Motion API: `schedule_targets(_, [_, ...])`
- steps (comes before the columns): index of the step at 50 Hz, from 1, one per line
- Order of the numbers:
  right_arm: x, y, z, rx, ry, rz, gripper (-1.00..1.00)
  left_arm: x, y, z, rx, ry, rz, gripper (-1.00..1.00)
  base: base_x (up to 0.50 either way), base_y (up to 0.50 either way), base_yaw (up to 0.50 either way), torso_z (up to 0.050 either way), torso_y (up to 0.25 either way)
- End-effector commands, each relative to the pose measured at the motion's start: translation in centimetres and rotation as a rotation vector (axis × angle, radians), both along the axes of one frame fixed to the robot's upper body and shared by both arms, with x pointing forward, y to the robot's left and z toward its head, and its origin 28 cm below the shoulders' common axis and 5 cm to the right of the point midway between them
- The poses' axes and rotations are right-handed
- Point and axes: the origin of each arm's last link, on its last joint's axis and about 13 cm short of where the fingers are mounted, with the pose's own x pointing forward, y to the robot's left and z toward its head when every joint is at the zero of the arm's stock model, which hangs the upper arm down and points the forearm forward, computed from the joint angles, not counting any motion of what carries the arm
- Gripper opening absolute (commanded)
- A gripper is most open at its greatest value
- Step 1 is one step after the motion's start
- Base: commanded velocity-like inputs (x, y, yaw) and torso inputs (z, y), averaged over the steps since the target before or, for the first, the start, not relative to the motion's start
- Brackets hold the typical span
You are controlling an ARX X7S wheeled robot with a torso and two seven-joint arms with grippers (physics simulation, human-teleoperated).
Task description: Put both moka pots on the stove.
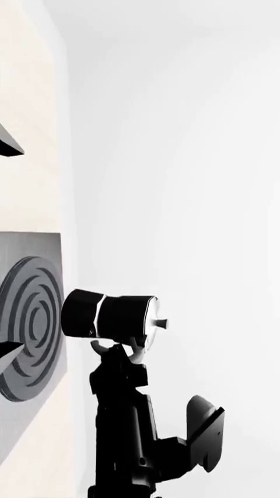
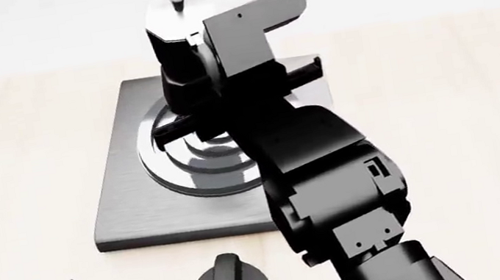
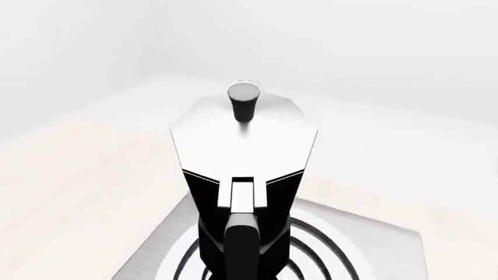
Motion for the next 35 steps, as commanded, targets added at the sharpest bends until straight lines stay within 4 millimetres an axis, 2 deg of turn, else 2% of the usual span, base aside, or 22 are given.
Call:
schedule_targets(1, [0.3,0.3,1.9,-0.037,-0.005,0.006,-1.0,0.0,0.0,0.1,-0.002,-0.004,-0.002,1.0,0.0,0.0,0.0,0.0,0.0])
schedule_targets(35, [1.0,0.6,-1.2,-0.01,0.056,0.006,-1.0,0.0,0.0,0.1,0.0,-0.003,0.003,1.0,0.0,0.0,0.0,0.0,0.0])
